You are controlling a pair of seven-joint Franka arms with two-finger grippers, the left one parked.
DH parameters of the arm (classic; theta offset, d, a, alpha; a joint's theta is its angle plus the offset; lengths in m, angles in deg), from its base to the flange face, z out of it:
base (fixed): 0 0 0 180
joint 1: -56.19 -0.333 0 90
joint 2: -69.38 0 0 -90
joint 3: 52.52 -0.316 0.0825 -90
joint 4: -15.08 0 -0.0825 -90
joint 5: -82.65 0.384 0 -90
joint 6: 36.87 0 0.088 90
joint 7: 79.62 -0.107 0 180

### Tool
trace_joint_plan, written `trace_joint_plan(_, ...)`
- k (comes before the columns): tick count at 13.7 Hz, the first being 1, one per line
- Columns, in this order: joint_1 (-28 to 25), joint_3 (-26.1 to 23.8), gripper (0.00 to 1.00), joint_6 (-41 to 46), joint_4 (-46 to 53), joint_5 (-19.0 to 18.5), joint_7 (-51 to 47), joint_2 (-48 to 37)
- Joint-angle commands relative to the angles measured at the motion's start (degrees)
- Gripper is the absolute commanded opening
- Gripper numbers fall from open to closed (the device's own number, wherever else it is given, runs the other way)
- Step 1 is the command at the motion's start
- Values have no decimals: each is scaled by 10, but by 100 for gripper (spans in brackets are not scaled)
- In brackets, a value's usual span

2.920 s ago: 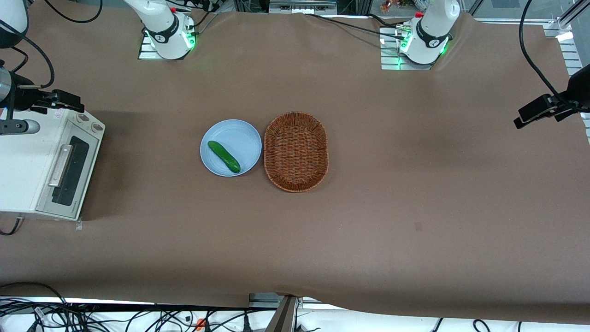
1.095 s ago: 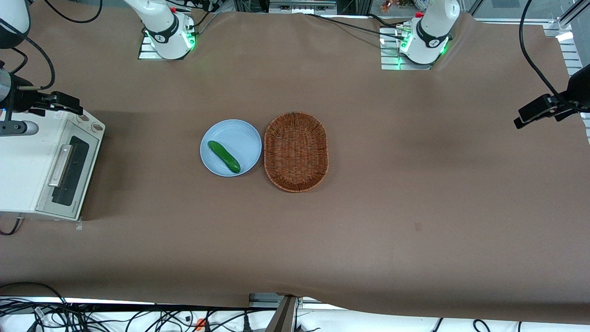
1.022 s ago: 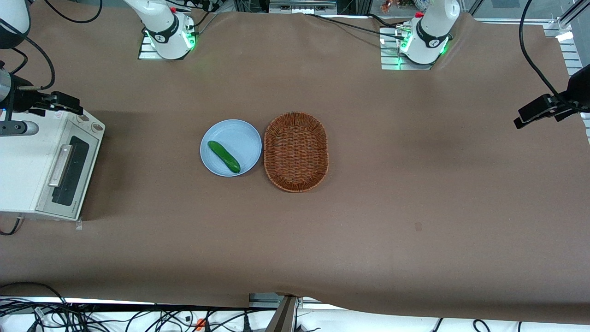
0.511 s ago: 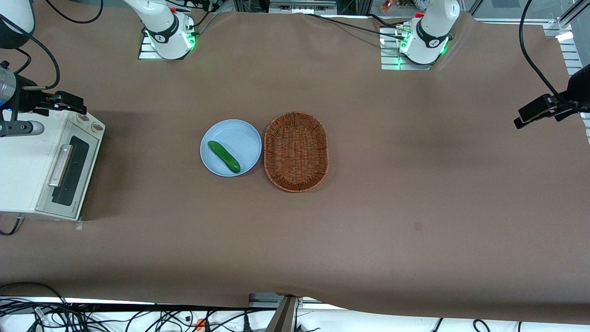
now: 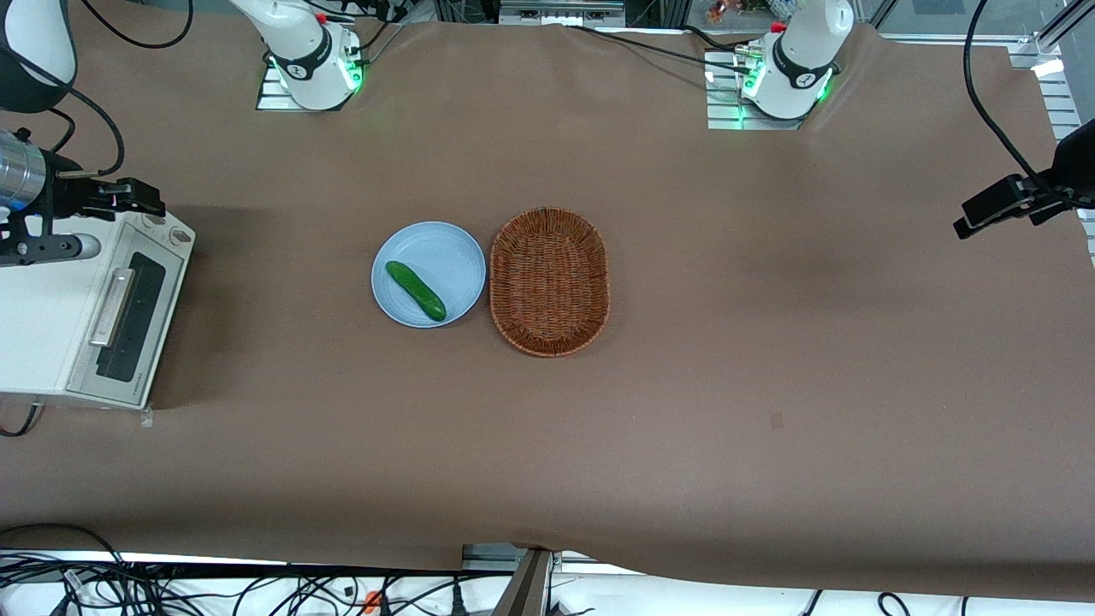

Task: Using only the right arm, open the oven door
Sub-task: 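Move the right gripper toward the silver handle of the toaster oven door, then lower the right gripper onto the silver door handle and close it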

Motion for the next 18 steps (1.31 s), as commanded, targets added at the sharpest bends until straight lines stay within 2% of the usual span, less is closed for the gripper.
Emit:
trace_joint_plan(1,5,-2,0,17,4,-8,3,0)
trace_joint_plan(6,2,-1,0,17,4,-19,2,0)
trace_joint_plan(9,-15,-5,0,17,2,-60,-17,1)
trace_joint_plan(12,-22,-5,0,7,-3,-85,-56,30)
trace_joint_plan(15,-70,-5,0,-44,-8,-154,-131,76)
trace_joint_plan(18,-78,-5,0,-82,-11,-176,-150,98)
